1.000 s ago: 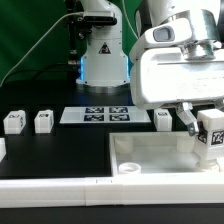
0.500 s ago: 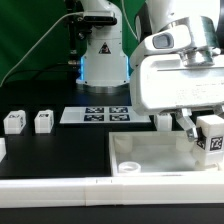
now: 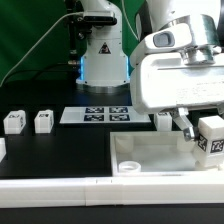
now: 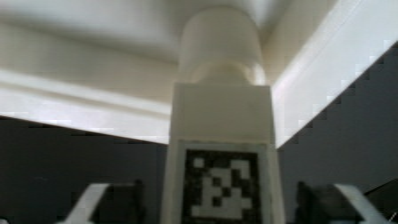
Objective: Assemble one leg
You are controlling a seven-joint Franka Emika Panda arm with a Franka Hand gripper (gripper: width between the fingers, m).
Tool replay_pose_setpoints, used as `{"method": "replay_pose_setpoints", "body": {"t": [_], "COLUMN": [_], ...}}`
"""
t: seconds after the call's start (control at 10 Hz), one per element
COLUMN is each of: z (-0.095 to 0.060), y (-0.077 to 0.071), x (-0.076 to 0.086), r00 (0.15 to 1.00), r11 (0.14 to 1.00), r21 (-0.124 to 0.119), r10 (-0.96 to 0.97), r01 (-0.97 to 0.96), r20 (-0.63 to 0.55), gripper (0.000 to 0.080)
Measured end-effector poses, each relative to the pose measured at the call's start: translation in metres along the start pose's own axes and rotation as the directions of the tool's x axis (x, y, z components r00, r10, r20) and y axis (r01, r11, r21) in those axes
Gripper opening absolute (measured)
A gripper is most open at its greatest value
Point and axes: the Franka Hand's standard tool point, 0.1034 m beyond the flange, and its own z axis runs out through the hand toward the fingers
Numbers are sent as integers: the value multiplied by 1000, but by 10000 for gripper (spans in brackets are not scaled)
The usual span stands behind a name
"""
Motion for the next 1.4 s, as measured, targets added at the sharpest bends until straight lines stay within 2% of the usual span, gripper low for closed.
{"method": "replay_pose_setpoints", "body": {"t": [0.1, 0.2, 0.3, 0.5, 0.9, 1.2, 1.3, 1.4], "z": [0, 0, 0, -3, -21, -17, -16, -15], "y": [1, 0, 0, 3, 9, 7, 3, -2], "x": [1, 1, 1, 3, 22, 16, 14, 11], "r00": [1000, 1000, 1000, 1000, 1000, 999, 997, 984], "r11": [1000, 1000, 1000, 1000, 1000, 1000, 1000, 998], "r21": [-1, 0, -1, -2, 3, 12, 30, 63], "r10": [1, 0, 1, 2, 4, 4, 2, 5], "r01": [-1, 0, -1, -2, -4, -5, -5, -17], "r20": [-1, -1, -1, 0, 14, 37, 83, 180], "gripper": [596, 596, 639, 648, 649, 649, 649, 649]}}
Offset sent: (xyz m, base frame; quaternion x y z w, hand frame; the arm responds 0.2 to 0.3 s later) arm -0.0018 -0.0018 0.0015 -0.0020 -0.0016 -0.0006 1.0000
